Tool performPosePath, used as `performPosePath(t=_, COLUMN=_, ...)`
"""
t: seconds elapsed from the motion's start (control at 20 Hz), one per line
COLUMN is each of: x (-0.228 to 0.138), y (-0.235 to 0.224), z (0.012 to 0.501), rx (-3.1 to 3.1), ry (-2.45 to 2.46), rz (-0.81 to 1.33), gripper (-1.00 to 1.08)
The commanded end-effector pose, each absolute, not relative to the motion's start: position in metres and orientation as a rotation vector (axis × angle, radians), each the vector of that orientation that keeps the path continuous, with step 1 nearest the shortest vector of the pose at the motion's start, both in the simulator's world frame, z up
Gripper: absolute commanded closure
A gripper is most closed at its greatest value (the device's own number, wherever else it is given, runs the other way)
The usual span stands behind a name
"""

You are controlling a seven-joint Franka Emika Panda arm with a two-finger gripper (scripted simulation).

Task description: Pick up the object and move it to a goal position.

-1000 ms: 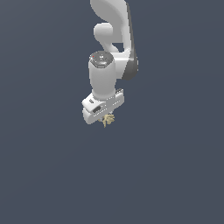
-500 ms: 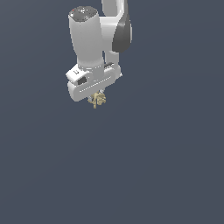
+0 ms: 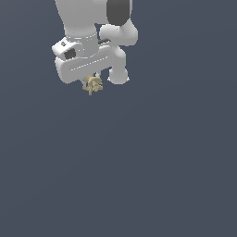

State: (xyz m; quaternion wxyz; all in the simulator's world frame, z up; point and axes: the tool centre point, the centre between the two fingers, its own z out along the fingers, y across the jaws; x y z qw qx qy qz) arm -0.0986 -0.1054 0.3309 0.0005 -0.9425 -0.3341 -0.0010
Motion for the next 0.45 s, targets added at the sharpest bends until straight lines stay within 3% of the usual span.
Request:
performPosePath(t=0.0, x=-0.104, y=-0.111, z=0.344, rx=-2.959, ry=-1.05, rz=-0.002, gripper=1.08)
performPosePath(t=0.4, x=-0.111, y=-0.119, z=0.361, rx=-2.96, ry=-1.05, rz=-0.001, gripper=1.08)
